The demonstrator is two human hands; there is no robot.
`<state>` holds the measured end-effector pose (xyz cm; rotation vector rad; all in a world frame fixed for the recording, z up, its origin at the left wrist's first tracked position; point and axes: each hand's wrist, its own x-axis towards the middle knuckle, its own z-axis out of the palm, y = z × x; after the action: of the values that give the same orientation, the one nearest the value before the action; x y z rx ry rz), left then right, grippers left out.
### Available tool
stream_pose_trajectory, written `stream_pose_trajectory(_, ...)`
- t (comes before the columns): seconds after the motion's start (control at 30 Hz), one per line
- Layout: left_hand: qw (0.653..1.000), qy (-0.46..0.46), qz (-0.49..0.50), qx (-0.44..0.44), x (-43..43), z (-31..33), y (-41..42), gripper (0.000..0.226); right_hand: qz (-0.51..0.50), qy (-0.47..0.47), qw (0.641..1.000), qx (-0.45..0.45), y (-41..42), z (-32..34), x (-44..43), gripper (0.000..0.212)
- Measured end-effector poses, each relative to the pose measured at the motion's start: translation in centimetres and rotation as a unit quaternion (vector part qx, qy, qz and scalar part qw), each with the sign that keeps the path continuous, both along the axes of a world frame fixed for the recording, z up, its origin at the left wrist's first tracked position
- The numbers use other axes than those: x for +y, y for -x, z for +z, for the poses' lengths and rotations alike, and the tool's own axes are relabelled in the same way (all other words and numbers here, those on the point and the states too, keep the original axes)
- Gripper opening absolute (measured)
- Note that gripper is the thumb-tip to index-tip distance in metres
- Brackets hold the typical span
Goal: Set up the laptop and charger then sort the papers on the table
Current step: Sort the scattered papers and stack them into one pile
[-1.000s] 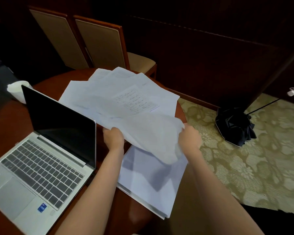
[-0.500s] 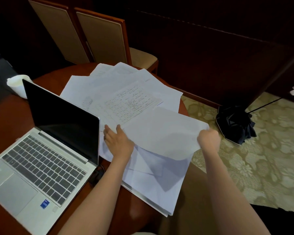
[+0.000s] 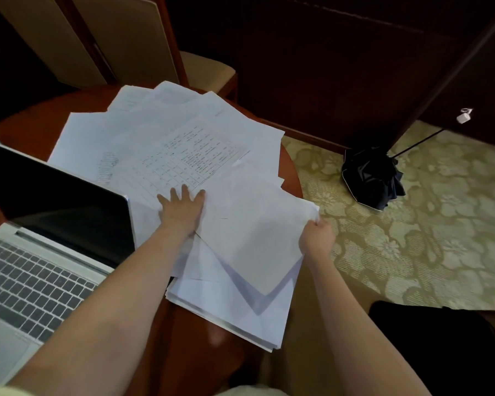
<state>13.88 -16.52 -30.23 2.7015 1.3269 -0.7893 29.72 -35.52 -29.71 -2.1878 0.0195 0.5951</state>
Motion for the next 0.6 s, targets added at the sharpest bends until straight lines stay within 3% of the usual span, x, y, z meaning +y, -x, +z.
stream_pose_trajectory(0.13, 0.999, 0.028, -0.014, 0.015, 0.9, -0.2, -0.3, 0.074, -0.017, -0.002, 1.0, 0.005, -0.2, -0.4, -0.2, 0.029)
stream_pose_trajectory(0.23, 0.999, 0.016, -0.025, -0.031, 1.4, 0.1, -0.1, 0.062, -0.025, 0.005, 1.0, -0.005, -0.4, -0.5, -0.6, 0.034)
stream_pose_trajectory(0.37, 0.99, -0.008, 0.032, -0.135, 1.0, 1.5, -0.1, 0.046, -0.064, -0.012, 0.998, -0.014, -0.1, -0.4, -1.1, 0.023)
stream_pose_trajectory(0.5, 0.927, 0.058, 0.116, -0.352, -1.7, 2.5, -1.8, 0.028, -0.029, -0.01, 1.0, 0.006, 0.7, -0.5, -0.6, 0.022)
stream_pose_trajectory(0.6, 0.89, 0.117, 0.138, -0.418, -4.8, 3.4, -3.6, 0.032, 0.018, -0.051, 0.998, 0.038, 2.0, -0.4, 0.2, 0.021)
